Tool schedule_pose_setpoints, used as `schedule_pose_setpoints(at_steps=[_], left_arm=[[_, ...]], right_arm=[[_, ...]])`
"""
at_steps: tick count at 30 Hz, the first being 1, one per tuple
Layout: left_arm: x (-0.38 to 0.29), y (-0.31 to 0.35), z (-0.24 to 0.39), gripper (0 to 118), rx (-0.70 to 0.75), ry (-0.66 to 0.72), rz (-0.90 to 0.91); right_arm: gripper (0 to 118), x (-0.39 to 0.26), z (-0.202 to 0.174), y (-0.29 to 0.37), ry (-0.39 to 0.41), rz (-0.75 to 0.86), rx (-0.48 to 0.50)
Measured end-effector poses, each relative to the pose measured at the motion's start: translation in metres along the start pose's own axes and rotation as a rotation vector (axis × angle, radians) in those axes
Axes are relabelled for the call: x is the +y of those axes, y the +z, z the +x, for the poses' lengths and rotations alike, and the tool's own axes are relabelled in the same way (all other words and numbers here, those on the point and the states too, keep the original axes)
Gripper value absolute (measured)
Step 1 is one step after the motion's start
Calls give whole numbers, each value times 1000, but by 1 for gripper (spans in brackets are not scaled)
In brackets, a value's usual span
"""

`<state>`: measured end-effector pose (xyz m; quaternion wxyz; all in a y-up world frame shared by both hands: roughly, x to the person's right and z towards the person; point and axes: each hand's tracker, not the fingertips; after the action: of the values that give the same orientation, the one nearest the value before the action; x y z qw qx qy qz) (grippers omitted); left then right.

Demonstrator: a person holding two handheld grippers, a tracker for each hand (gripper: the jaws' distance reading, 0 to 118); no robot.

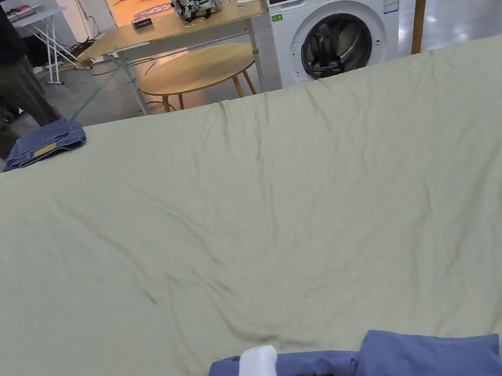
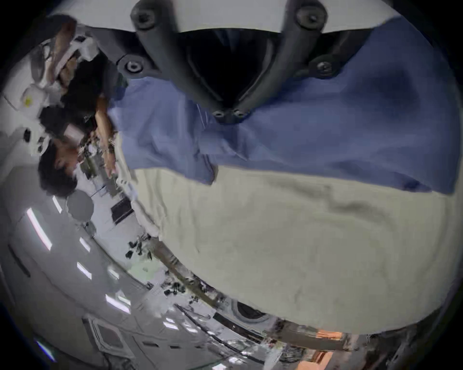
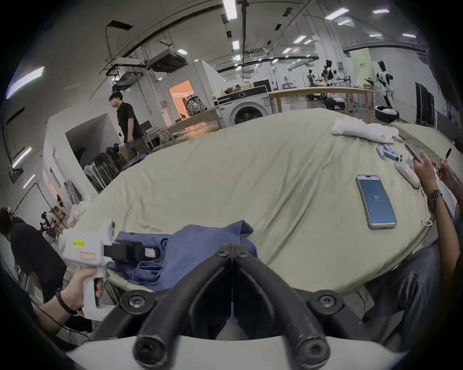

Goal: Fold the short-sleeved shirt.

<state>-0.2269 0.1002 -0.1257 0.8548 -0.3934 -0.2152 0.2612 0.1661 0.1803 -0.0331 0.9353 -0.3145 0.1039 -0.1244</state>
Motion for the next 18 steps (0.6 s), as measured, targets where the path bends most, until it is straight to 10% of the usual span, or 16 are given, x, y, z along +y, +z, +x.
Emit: schedule_pose_setpoints(at_steps=[3,4,14,16,18], left_arm=[[18,56,-20,89,-46,42,124],[24,80,-30,97,-30,81,173],[-10,74,-134,97,-96,524,171],[-13,59,-124,70,-196,600,207],[-19,51,-122,9,-96,636,203]], right_arm=[[0,-1,0,-6,-7,-17,14],[0,-1,0,-8,-7,-23,19],[0,1,-2,-9,4,-32,35],[0,2,-2,-4,7,-27,27],[0,2,-1,0,10,-22,19]])
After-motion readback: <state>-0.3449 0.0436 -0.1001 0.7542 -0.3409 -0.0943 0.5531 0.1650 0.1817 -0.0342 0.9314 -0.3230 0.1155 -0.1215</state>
